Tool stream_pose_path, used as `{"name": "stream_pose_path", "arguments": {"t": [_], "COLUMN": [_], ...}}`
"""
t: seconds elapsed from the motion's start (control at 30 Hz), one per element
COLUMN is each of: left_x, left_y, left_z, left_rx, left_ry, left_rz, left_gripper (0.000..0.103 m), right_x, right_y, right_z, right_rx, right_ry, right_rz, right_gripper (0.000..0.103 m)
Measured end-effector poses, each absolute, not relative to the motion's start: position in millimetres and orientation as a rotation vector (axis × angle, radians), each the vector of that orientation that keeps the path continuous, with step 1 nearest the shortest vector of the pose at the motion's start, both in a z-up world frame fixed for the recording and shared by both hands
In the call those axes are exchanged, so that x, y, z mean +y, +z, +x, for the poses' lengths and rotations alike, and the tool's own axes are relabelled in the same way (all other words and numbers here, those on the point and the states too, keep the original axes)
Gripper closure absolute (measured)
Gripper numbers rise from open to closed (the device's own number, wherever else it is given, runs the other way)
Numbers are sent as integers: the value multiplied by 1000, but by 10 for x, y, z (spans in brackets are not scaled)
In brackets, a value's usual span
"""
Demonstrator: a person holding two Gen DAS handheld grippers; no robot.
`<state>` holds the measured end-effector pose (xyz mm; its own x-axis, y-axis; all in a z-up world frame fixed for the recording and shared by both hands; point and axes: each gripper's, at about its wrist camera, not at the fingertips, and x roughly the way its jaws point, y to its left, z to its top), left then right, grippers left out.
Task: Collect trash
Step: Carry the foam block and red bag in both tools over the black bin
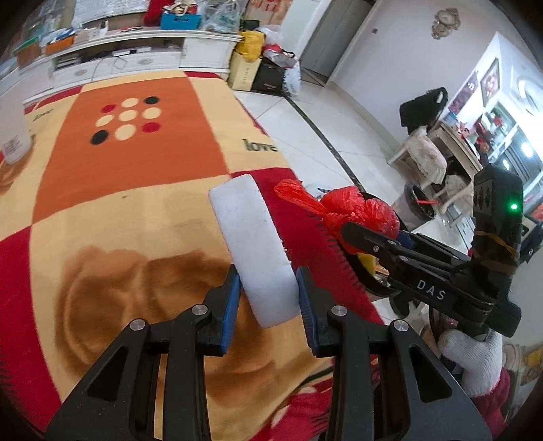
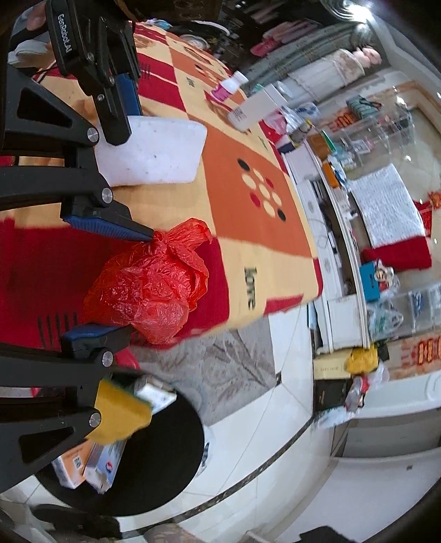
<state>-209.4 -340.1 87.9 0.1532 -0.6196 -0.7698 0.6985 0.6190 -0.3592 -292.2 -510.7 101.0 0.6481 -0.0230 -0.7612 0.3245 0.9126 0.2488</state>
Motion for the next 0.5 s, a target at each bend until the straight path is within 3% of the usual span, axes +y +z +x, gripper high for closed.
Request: {"name": "stream_pose_path", "arguments": {"t": [0.5], "left_x": [-3836], "left_y": [879], "left_z": [-2325], "left_rx": [1060], "left_ry": [-1036], "left_rz": [125], "left_gripper": [72], "right_x": [-5644], "right_y": [996], "right_z": [-3305], "right_rx": [835], "right_ry": [-310], "right_rz": [435], "right_gripper": [62]}}
